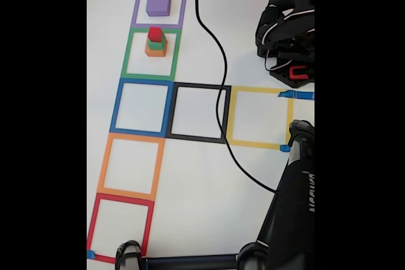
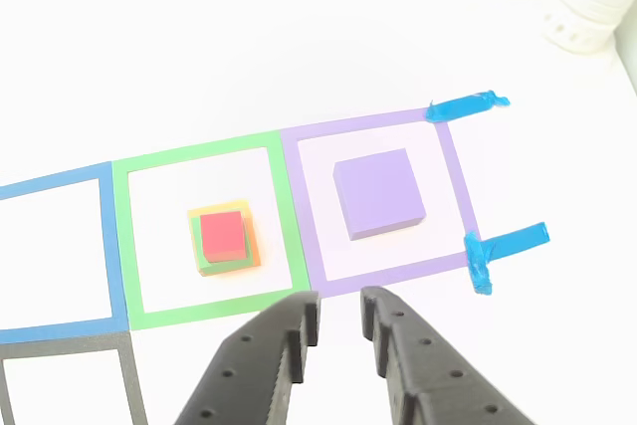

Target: Tower of hanoi

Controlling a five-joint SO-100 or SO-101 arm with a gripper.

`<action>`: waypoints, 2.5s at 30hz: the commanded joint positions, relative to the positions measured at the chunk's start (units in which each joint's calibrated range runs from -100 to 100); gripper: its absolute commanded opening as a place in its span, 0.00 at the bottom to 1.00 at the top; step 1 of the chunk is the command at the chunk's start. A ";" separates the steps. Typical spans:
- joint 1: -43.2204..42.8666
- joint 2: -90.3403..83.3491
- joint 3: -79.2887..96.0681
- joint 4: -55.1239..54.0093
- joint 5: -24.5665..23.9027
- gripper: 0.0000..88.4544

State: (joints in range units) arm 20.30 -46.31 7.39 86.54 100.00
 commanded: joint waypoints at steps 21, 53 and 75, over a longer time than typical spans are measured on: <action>26.48 -7.83 15.15 -10.67 0.00 0.05; 21.88 21.64 58.24 -93.50 0.00 0.36; 21.88 43.52 62.33 -121.68 0.00 0.43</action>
State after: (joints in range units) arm 41.72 -3.67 69.72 -31.32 100.00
